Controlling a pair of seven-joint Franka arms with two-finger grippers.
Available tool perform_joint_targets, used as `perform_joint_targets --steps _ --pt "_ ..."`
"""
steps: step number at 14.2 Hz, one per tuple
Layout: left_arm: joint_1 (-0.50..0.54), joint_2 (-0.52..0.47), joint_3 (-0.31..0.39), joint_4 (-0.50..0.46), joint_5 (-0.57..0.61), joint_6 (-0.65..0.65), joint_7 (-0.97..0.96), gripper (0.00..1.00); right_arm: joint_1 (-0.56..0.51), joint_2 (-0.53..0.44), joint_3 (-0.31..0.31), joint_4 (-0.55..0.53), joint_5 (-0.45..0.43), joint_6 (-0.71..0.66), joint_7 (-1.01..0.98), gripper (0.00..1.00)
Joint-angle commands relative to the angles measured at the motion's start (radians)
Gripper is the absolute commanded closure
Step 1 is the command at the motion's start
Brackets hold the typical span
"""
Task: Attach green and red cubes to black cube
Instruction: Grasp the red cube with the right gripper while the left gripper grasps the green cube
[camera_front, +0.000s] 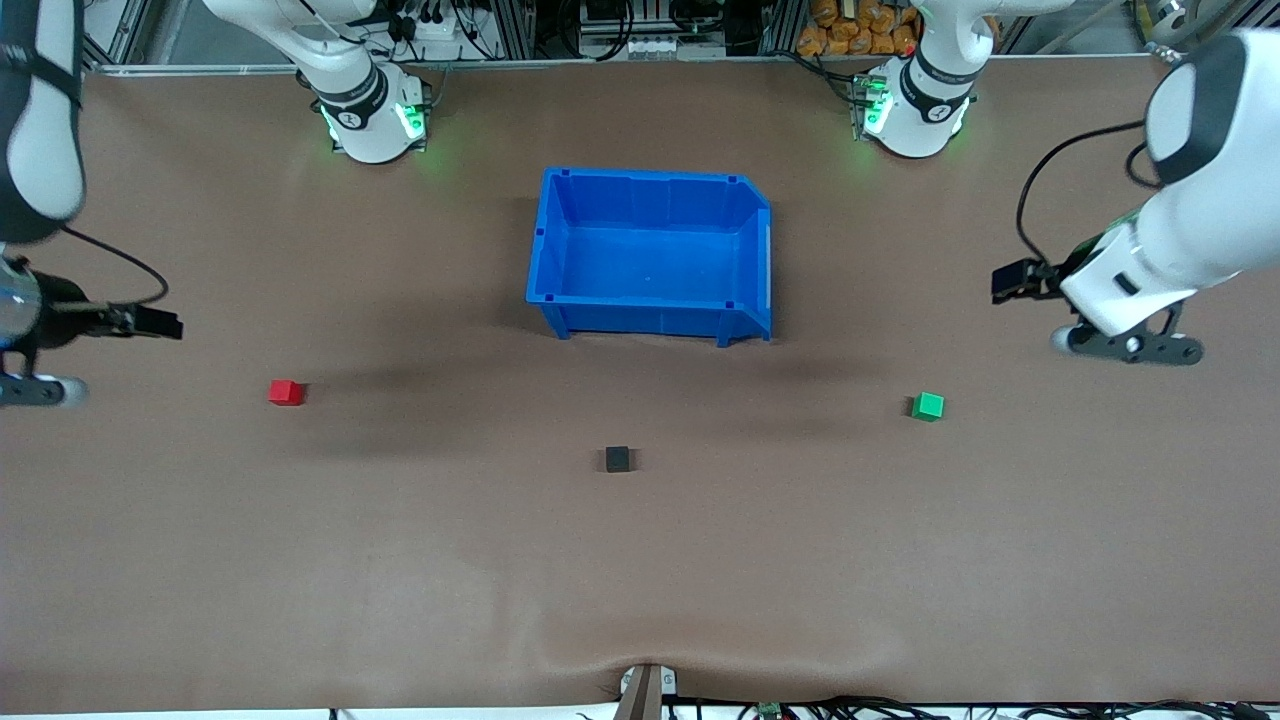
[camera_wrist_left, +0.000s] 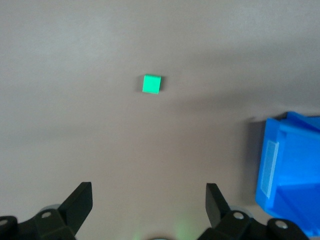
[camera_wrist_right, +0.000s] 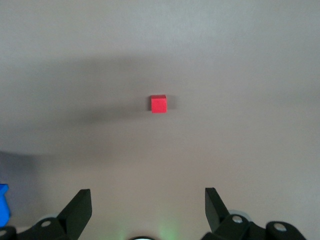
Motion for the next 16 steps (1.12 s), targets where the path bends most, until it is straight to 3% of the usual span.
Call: perform_joint_targets --steps 1,2,7,13,15,16 --pt "0.003 0.015 -0.003 -0.112 0.017 0.144 -0.005 0.00 -0.053 0.113 0.005 0.024 0.017 -0.014 0.008 0.00" --pt "0.003 0.033 -0.003 -0.129 0.017 0.180 -0.005 0.00 -0.067 0.182 0.005 0.027 0.027 -0.006 0.008 0.00" --pt "0.014 0.172 -0.001 -0.156 0.018 0.335 -0.003 0.00 -0.105 0.337 0.003 0.025 0.060 0.078 0.007 0.00" --pt "0.024 0.343 0.002 -0.285 0.023 0.760 0.003 0.00 -0.088 0.386 0.006 -0.084 0.061 0.291 0.008 0.00" --pt "0.021 0.395 0.005 -0.284 0.028 0.811 0.011 0.00 -0.088 0.408 0.008 -0.090 0.064 0.298 0.008 0.20" --pt "0.021 0.410 0.003 -0.285 0.044 0.820 0.011 0.00 -0.088 0.415 0.008 -0.090 0.072 0.301 0.008 0.23"
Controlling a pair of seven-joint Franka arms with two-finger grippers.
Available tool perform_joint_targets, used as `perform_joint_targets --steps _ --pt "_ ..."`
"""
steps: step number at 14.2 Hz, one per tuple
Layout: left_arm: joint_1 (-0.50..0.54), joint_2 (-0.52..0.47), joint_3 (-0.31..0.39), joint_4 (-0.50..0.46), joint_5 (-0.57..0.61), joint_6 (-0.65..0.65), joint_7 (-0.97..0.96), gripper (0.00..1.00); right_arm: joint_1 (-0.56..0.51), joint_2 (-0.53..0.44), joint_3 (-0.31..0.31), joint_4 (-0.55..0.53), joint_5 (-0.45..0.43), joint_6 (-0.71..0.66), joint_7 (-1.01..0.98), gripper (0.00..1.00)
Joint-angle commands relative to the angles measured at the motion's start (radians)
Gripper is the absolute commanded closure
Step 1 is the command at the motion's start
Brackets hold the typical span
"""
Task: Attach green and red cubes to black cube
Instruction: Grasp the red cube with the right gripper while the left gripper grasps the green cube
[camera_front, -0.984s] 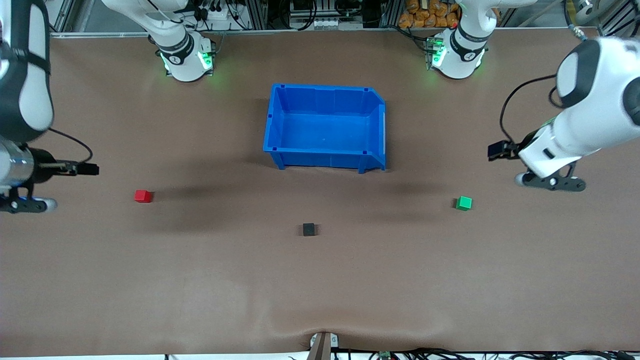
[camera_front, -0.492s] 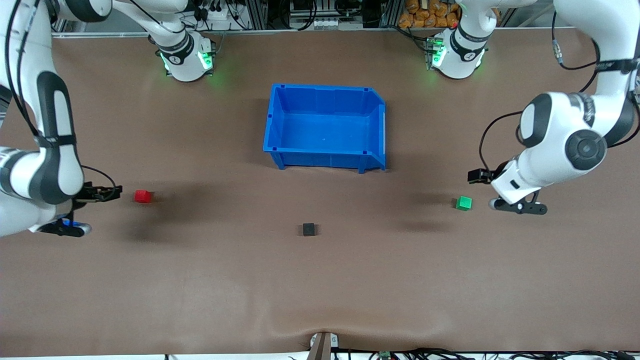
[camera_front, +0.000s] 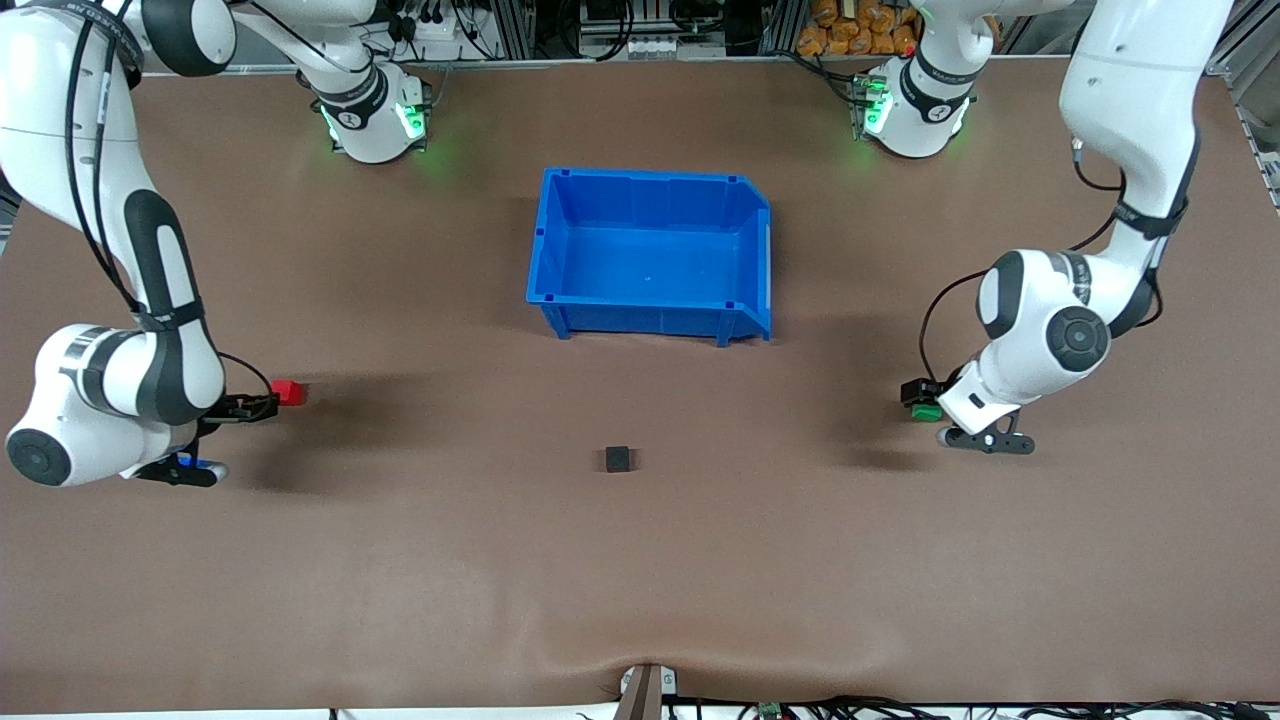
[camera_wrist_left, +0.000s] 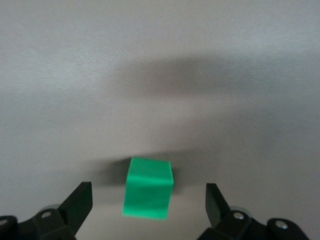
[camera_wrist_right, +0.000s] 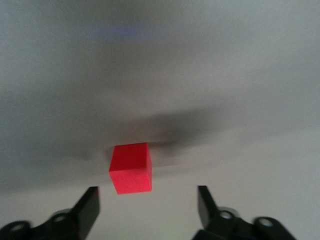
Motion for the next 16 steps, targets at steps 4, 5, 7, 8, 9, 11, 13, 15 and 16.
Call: perform_joint_targets --steps 4,5,7,8,9,11,13,15,16 --pt "0.002 0.038 -0.001 0.002 0.111 0.030 0.005 0.00 0.014 0.026 0.001 -0.028 0.086 0.046 0.005 0.24" --pt "0.001 0.038 -0.001 0.003 0.111 0.030 0.003 0.00 0.016 0.031 0.001 -0.032 0.088 0.048 0.005 0.27" --pt "-0.010 0.038 -0.001 0.008 0.111 0.030 -0.004 0.00 0.013 0.034 0.001 -0.037 0.086 0.046 0.005 0.67" --pt "-0.010 0.038 -0.001 0.010 0.111 0.030 -0.004 0.00 0.014 0.034 0.001 -0.035 0.086 0.039 0.005 0.98" --pt "-0.010 0.038 -0.001 0.010 0.111 0.030 -0.007 0.00 0.016 0.032 0.001 -0.032 0.086 0.036 0.006 1.00" --pt "-0.012 0.031 -0.001 0.011 0.111 0.032 -0.047 0.92 0.016 0.020 0.000 -0.026 0.085 0.028 0.078 1.00" --pt "-0.027 0.028 0.000 0.013 0.111 0.032 -0.092 1.00 0.048 0.009 0.010 0.030 0.091 -0.102 0.266 1.00" --pt "-0.035 0.028 0.000 0.016 0.111 0.032 -0.125 1.00 0.091 0.009 0.021 0.072 0.220 -0.168 0.493 1.00" --pt "-0.035 0.028 -0.001 0.025 0.111 0.032 -0.130 1.00 0.114 0.008 0.021 0.086 0.320 -0.170 0.611 1.00"
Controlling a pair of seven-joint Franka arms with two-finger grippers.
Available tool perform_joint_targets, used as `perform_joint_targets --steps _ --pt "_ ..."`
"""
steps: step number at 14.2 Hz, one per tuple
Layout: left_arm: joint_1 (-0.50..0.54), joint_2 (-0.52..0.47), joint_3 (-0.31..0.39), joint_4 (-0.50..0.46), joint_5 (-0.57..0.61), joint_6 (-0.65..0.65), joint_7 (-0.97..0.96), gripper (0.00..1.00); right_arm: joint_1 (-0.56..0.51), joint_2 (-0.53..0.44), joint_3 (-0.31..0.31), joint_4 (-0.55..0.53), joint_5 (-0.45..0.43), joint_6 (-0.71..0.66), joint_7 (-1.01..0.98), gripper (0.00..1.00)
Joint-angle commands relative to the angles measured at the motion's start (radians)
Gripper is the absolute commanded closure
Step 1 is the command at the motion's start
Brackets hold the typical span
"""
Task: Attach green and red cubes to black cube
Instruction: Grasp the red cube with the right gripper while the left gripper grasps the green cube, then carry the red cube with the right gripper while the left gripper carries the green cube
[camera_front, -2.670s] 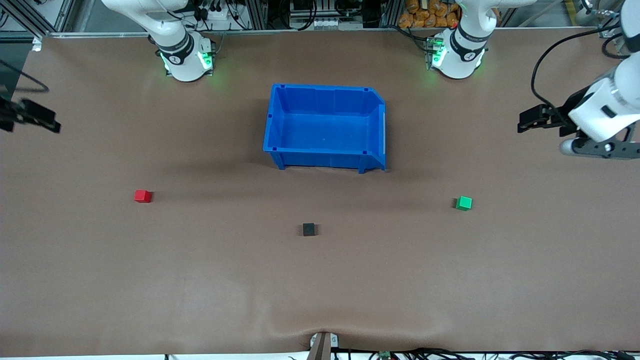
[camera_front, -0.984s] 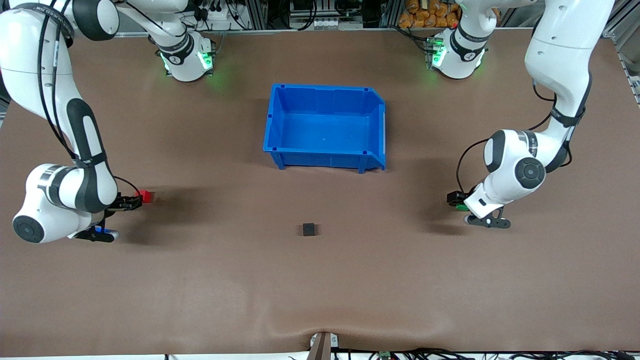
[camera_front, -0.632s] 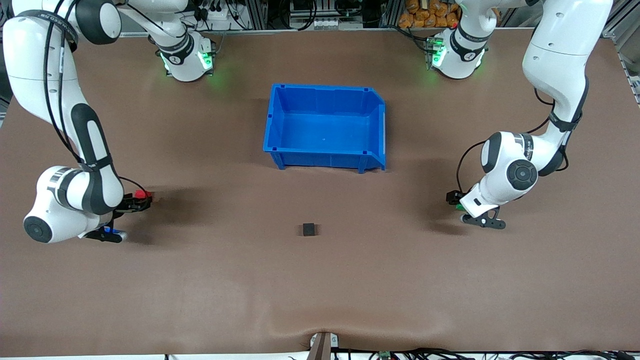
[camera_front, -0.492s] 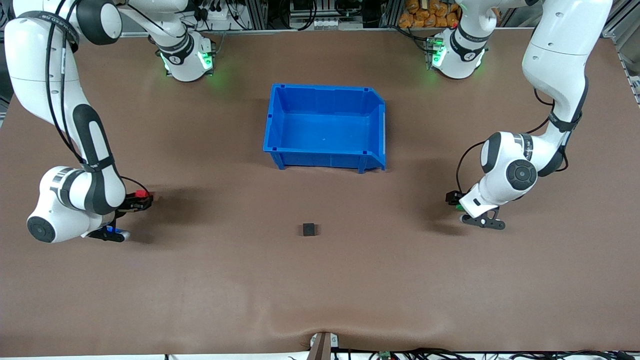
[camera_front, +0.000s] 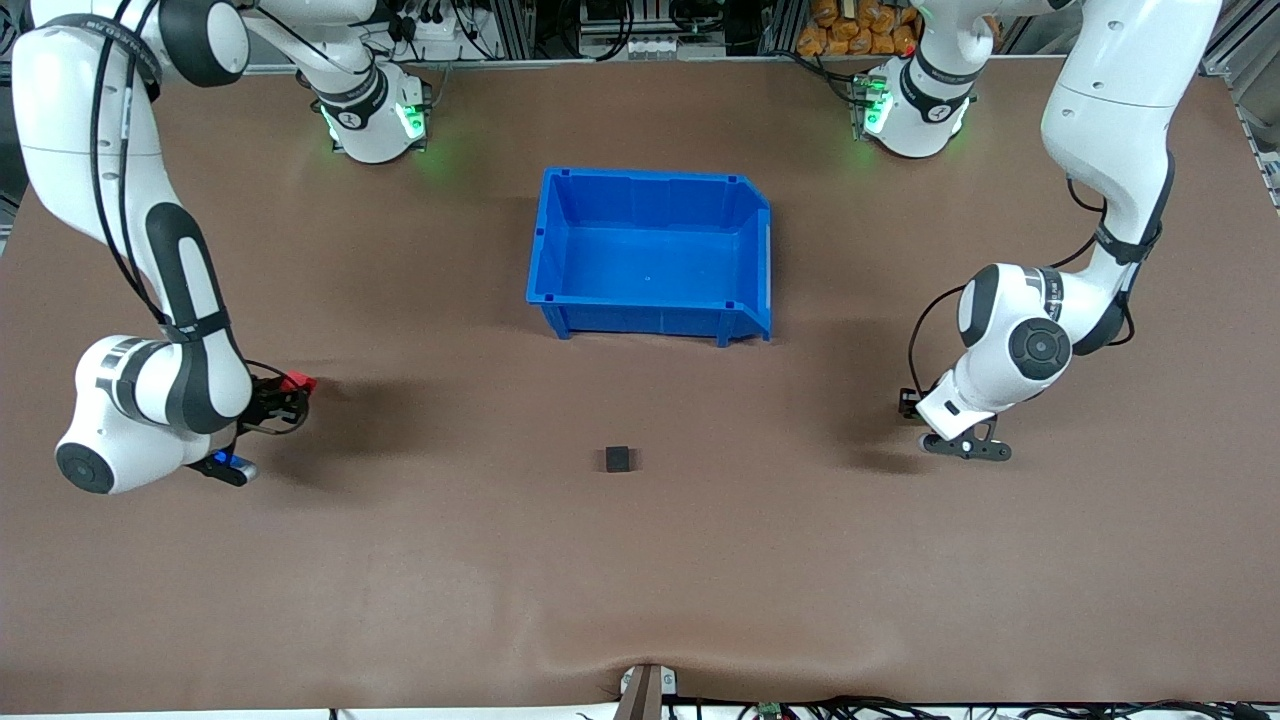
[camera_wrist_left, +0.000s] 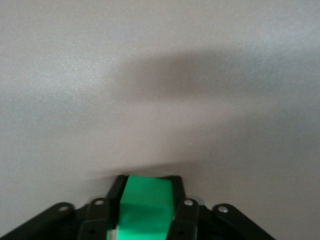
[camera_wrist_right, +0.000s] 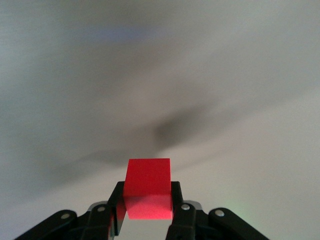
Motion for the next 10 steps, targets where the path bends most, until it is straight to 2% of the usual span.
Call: perform_joint_targets --steps 1,4,5,10 --pt "-0.010 -0.011 0.002 0.009 0.020 0.003 -0.052 1.00 0.074 -0.013 0.002 0.051 0.194 -0.032 0.308 1.00" --pt "-0.015 -0.011 -0.002 0.046 0.020 0.001 -0.228 1.00 0.165 -0.013 0.001 0.096 0.361 0.002 0.620 1.00" --pt "-0.022 -0.011 -0.004 0.061 0.020 0.000 -0.301 1.00 0.186 -0.012 0.001 0.099 0.400 0.060 0.727 1.00" --pt "-0.056 0.015 -0.015 0.149 -0.003 -0.005 -0.762 1.00 0.321 0.005 0.033 0.091 0.433 0.466 1.088 1.00"
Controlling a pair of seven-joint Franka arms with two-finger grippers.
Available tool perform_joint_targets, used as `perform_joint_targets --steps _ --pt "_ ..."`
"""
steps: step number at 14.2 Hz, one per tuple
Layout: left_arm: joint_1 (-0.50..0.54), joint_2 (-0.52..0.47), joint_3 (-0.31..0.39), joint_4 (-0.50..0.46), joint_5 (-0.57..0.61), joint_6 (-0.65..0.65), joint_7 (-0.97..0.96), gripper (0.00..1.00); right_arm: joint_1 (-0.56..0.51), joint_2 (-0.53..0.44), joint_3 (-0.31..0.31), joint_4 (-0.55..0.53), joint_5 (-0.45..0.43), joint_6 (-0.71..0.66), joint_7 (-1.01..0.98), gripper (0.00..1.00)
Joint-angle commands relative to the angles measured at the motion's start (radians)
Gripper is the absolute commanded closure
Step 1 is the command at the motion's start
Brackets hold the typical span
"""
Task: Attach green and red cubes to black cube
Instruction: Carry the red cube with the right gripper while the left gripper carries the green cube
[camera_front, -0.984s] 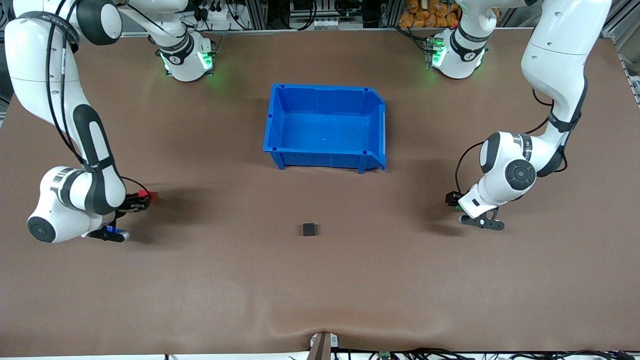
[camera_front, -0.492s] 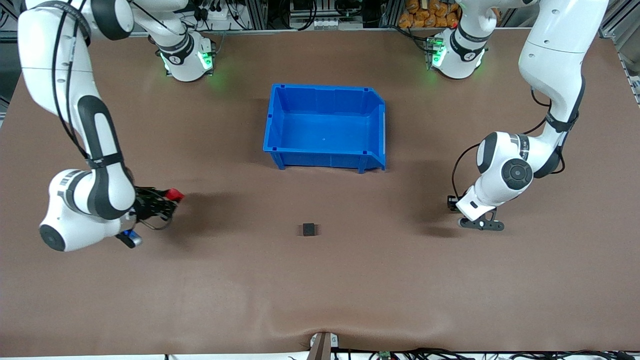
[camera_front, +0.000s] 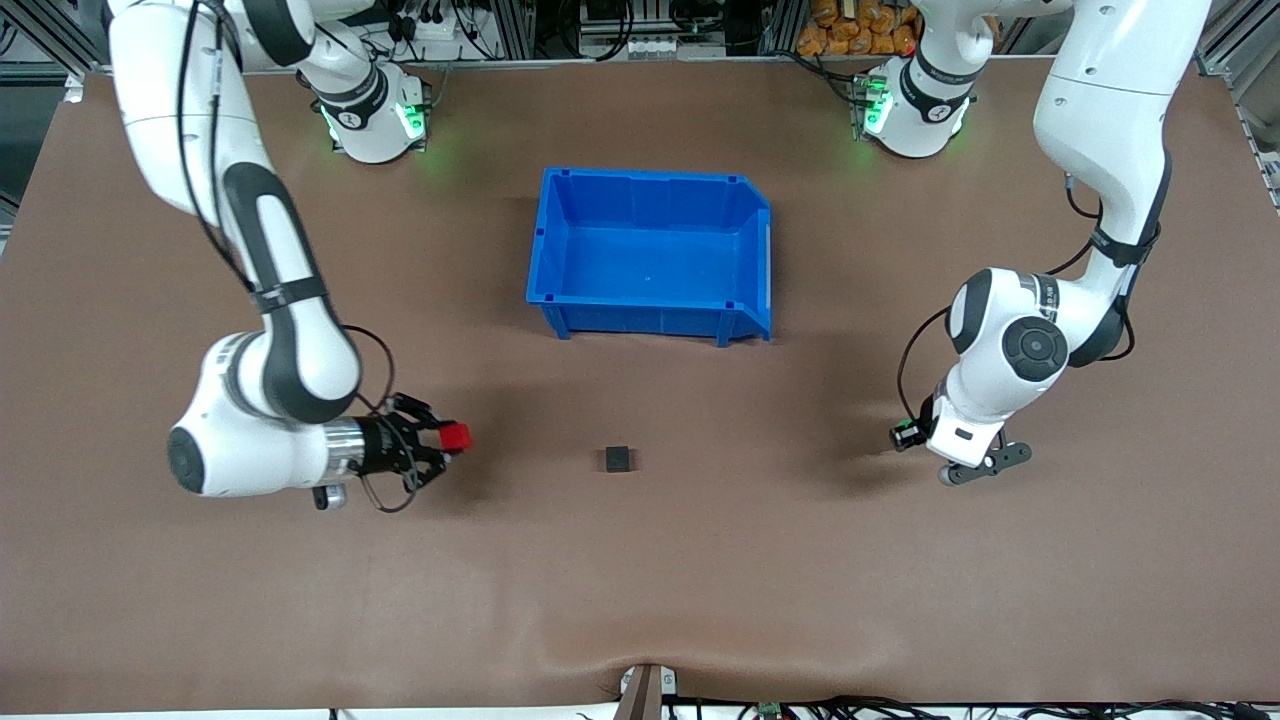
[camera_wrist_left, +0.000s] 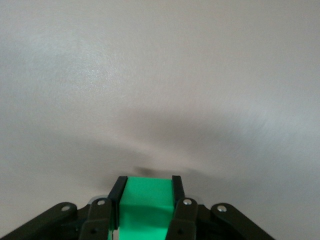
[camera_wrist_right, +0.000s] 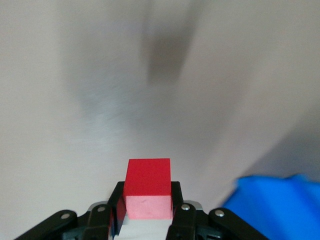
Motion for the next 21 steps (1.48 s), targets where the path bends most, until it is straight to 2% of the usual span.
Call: perform_joint_targets --steps 1,6,12,16,20,21 --pt "-0.024 0.029 -0.006 0.054 -0.009 -0.010 -0.214 1.00 0.088 0.017 0.001 -0.009 0.022 0.183 0.173 1.00" --pt "-0.094 0.091 -0.007 0.138 -0.014 -0.010 -0.528 1.00 0.188 0.100 0.005 -0.012 0.023 0.377 0.281 1.00" --pt "-0.137 0.110 -0.007 0.196 -0.014 -0.010 -0.818 1.00 0.211 0.132 0.050 -0.014 0.028 0.401 0.292 1.00" --pt "-0.163 0.117 -0.007 0.221 -0.014 -0.010 -0.967 1.00 0.219 0.175 0.094 -0.009 0.028 0.532 0.296 1.00" --pt "-0.229 0.133 -0.003 0.252 -0.007 -0.016 -1.207 1.00 0.225 0.187 0.110 0.009 0.023 0.533 0.362 1.00" --pt "-0.250 0.152 0.002 0.273 -0.004 -0.033 -1.275 1.00 0.227 0.187 0.110 0.008 0.019 0.533 0.362 0.86"
